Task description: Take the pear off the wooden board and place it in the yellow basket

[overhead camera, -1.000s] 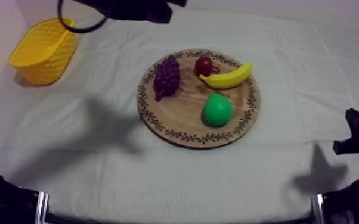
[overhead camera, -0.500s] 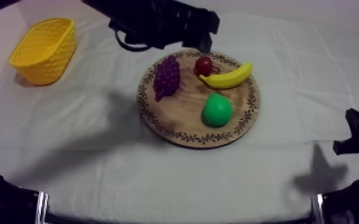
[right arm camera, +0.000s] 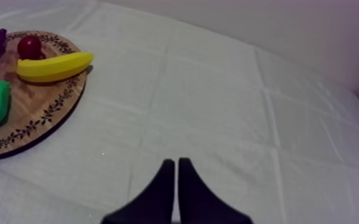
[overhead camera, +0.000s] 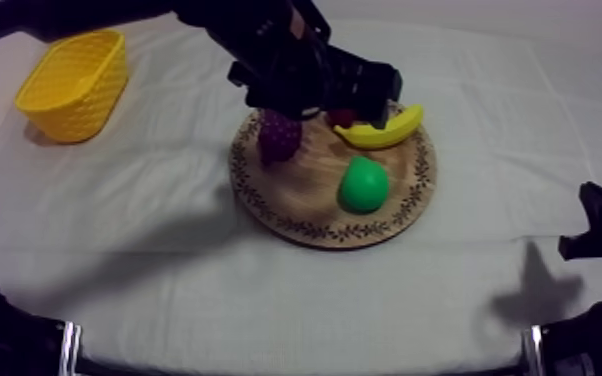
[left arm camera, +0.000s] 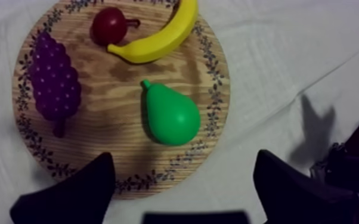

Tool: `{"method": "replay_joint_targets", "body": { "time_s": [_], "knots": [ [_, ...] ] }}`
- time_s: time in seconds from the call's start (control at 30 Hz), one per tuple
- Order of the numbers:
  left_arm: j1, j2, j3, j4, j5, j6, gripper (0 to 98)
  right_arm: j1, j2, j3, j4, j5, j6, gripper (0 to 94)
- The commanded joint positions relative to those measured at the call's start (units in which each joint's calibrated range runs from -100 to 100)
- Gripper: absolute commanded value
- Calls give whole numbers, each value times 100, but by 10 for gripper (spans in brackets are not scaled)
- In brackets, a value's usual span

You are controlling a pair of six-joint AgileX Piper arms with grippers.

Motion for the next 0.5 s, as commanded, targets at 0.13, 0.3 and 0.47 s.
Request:
{"method": "replay_joint_targets", "body": {
  "time_s": [0.13,0.3,0.47],
  "knots": [
    [-40,636,-367,152,-86,-140,837,-1,-1,-1,0,0,-1,3],
    [-135,1204,-569,366,-155,-364,841,-1,-1,-1,0,0,1,3],
    [-169,1729,-820,580,-165,-524,858,-1,-1,-1,0,0,-2,3]
  ]
}}
